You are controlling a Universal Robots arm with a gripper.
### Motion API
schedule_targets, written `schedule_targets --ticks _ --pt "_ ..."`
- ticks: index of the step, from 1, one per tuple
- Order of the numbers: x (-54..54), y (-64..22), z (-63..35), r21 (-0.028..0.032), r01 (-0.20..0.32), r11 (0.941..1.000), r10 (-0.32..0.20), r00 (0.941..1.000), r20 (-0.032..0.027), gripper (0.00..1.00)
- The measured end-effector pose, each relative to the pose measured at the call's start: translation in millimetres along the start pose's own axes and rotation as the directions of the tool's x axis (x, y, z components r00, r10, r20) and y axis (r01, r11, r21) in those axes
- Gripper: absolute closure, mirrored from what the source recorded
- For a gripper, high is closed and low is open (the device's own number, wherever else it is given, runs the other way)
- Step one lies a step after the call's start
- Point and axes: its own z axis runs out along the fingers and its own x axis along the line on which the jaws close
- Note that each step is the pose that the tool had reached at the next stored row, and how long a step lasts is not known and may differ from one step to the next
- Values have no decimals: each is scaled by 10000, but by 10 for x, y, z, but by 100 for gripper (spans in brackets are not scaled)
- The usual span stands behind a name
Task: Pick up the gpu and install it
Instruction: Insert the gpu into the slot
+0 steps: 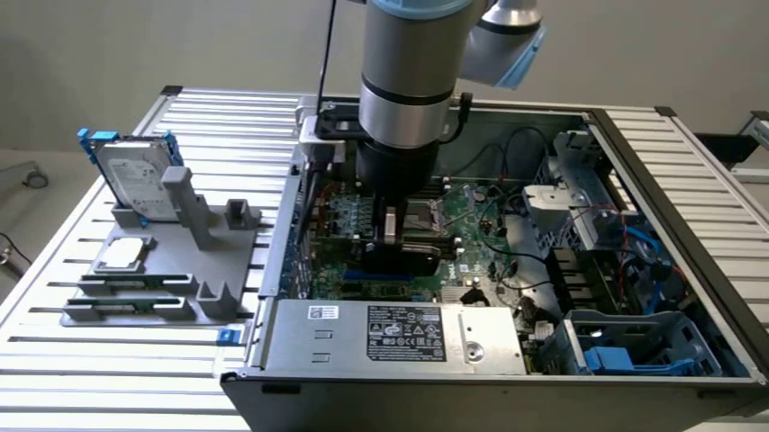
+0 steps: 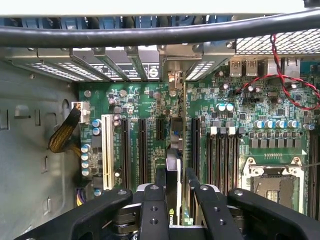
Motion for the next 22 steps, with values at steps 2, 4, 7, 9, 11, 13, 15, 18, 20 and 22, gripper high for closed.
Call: schedule_targets --ticks 2,4,7,9,11,13,15,18,20,22 --pt "0 0 0 -36 -51 10000 51 10000 1 74" --pt "0 0 0 -67 -76 9999 76 10000 2 74" --pt "0 0 1 -78 -89 9999 89 10000 2 74" --pt "0 0 2 -79 -90 9999 90 10000 3 74" --pt "0 -1 5 -80 -89 9999 89 10000 3 74" --pt "0 -1 11 -80 -90 9999 90 10000 4 74" --pt "0 -1 13 -80 -90 9999 90 10000 1 74" --pt "0 -1 14 -81 -89 9999 89 10000 1 74" --pt "0 -1 15 -80 -67 9999 67 10000 3 74" --pt "0 -1 15 -80 -5 10000 5 10000 7 74"
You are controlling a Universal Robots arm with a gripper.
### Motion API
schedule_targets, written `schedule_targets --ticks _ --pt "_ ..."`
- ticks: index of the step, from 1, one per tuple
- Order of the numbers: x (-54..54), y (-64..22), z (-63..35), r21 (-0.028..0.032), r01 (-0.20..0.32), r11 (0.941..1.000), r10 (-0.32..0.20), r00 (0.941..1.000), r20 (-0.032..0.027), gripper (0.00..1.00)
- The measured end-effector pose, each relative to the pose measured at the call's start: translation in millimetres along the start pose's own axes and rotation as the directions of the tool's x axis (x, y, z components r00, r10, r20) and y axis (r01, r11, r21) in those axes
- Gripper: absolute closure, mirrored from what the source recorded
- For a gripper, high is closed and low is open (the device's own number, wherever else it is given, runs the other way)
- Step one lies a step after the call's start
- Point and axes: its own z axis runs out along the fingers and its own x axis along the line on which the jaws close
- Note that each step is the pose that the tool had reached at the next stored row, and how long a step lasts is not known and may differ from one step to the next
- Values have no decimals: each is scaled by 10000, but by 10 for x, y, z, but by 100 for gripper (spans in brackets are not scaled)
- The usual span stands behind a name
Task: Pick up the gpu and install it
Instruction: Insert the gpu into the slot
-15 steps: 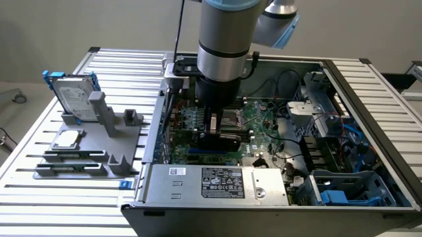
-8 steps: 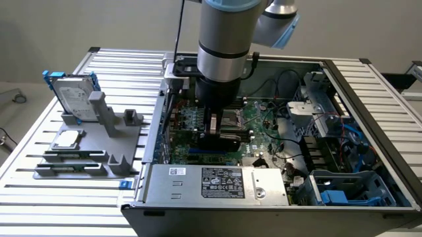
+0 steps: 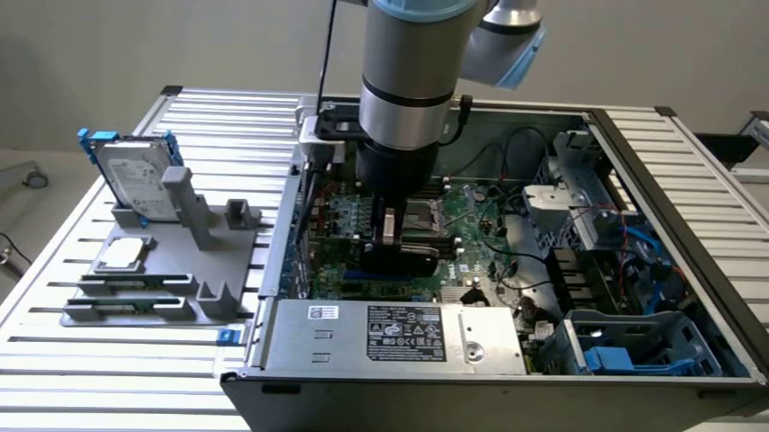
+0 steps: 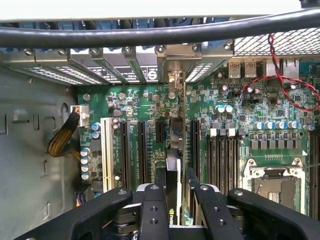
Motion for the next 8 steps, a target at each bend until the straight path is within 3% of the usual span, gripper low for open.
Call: schedule_targets --ticks 8 --pt "0 0 -1 -1 124 9999 -124 9999 24 74"
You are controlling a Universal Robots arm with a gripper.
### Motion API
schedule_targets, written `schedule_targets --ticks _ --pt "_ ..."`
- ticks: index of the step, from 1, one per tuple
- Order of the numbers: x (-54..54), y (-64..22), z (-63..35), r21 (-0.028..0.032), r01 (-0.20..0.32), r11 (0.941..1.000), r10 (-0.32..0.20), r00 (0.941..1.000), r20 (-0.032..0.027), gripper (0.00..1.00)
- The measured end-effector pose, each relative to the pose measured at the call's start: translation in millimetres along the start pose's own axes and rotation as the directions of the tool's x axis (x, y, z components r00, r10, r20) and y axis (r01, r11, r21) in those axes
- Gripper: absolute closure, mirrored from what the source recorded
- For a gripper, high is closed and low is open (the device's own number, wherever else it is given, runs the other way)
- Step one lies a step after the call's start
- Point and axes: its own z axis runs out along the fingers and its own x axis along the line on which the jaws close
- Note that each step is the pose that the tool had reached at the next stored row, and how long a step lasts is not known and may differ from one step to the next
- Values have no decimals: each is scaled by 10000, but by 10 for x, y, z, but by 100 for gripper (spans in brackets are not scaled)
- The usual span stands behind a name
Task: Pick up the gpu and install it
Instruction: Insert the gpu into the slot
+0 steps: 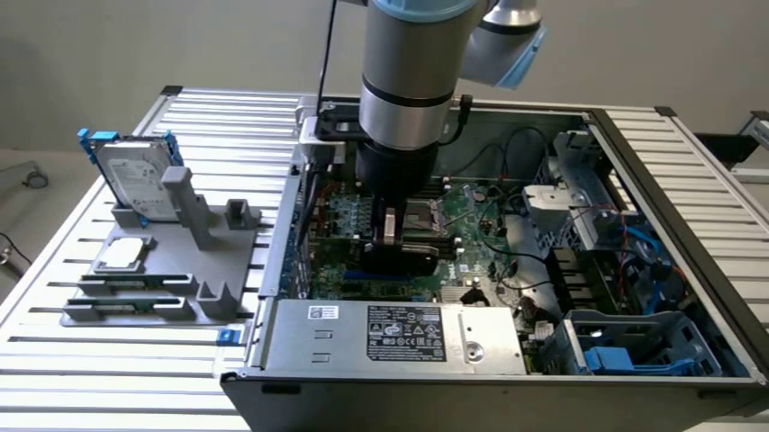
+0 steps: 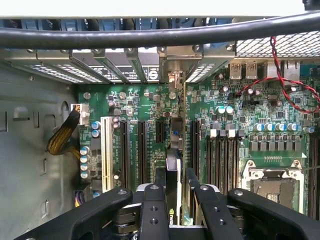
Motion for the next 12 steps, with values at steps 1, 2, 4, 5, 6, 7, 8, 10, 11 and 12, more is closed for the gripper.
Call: schedule_targets --ticks 1,2,4,5,6,7,8,10,11,12 --pt "0 0 -1 0 1 10000 -1 10000 8 74" --pt "0 0 0 0 2 10000 -2 10000 14 74" --pt "-1 0 -1 -1 3 10000 -3 10000 18 74" --pt "-1 0 -1 -1 4 10000 -4 10000 19 74" --pt "-1 0 -1 -1 5 10000 -5 10000 19 74" --pt "-1 0 1 -2 6 10000 -6 10000 16 74" --pt "-1 0 5 -1 9 10000 -9 10000 18 74" --pt "-1 -1 15 -1 12 10000 -12 10000 19 74" --pt "0 -1 20 -2 14 10000 -14 10000 16 74" --pt "0 -1 25 -5 16 10000 -16 10000 14 74"
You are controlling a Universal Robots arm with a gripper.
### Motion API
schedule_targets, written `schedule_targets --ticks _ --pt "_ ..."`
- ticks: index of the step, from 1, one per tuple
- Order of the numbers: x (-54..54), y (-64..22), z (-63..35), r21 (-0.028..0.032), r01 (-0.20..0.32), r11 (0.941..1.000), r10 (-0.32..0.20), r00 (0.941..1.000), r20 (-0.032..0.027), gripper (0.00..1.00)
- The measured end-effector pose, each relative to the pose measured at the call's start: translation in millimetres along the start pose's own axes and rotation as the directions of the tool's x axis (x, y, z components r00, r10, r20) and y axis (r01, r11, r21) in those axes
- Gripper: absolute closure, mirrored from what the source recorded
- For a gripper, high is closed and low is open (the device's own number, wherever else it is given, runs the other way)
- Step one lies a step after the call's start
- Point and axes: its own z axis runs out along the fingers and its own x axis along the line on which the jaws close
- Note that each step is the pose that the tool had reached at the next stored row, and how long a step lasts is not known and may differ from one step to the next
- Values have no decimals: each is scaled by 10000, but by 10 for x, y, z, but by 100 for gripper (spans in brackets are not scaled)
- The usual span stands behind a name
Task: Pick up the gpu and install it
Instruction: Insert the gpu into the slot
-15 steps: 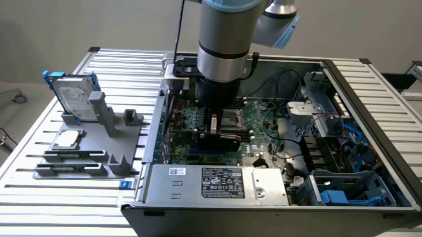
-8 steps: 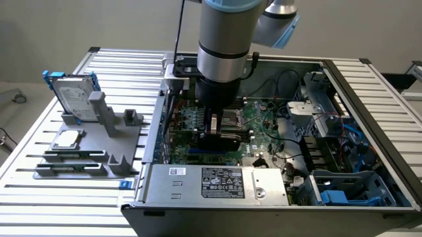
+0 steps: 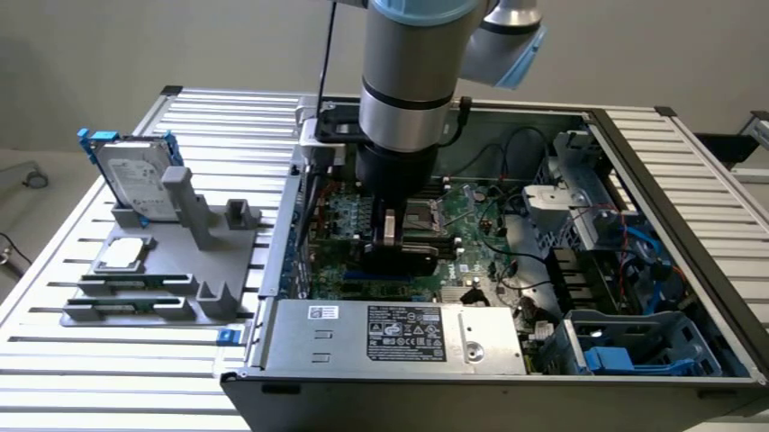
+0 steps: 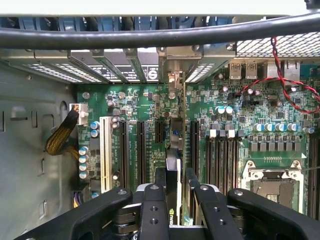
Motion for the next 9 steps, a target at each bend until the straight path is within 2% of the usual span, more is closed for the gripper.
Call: schedule_targets --ticks 9 --pt "-1 2 23 4 10 10000 -10 10000 2 74"
